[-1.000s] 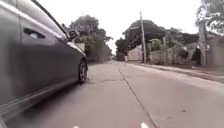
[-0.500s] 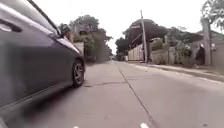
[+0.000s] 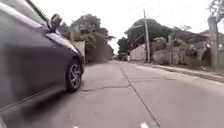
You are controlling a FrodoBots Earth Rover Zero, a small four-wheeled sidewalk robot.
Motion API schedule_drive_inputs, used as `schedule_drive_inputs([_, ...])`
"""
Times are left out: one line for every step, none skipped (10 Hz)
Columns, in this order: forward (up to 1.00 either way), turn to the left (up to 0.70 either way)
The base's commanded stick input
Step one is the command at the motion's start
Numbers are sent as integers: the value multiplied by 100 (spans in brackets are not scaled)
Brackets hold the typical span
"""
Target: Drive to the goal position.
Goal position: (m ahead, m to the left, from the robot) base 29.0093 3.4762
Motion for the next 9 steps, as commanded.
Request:
schedule_drive_inputs([70, 0])
schedule_drive_inputs([70, 0])
schedule_drive_inputs([70, 0])
schedule_drive_inputs([70, 0])
schedule_drive_inputs([70, 0])
schedule_drive_inputs([70, 3])
schedule_drive_inputs([70, 30])
schedule_drive_inputs([70, 34])
schedule_drive_inputs([70, 10])
